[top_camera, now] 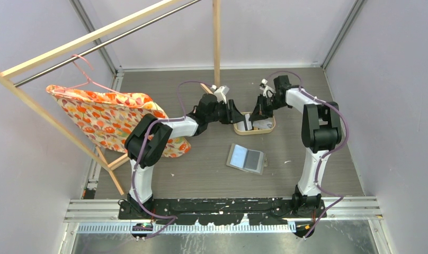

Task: Put the credit cards into the card holder
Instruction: Pick up the credit card from the storage box.

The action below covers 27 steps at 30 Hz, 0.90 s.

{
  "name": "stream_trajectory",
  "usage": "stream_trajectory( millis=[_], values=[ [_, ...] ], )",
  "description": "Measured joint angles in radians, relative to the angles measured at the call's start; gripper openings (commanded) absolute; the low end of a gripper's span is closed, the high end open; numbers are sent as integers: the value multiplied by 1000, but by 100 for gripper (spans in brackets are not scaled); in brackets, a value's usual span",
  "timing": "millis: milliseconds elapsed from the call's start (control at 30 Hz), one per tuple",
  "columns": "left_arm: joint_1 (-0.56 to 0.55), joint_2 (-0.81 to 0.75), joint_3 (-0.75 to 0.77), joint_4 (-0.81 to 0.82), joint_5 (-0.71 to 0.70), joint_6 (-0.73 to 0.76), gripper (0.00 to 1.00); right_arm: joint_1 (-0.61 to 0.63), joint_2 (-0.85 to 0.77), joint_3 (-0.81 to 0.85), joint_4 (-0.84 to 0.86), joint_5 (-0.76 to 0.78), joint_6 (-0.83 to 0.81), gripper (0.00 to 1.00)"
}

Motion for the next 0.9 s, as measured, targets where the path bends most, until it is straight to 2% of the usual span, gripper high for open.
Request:
stream_trajectory(
  millis=[233,533,900],
  values=[
    [0,0,0,25,21,-1,47,-10,-96,0,-19,48,-60,1],
    [-3,0,-5,71,43,-16,58,-50,-109,0,-29,27,-60,1],
    [-9,13,-8,117,64,-59,58,-107,-135,0,-40,-66,-28,1]
  ],
)
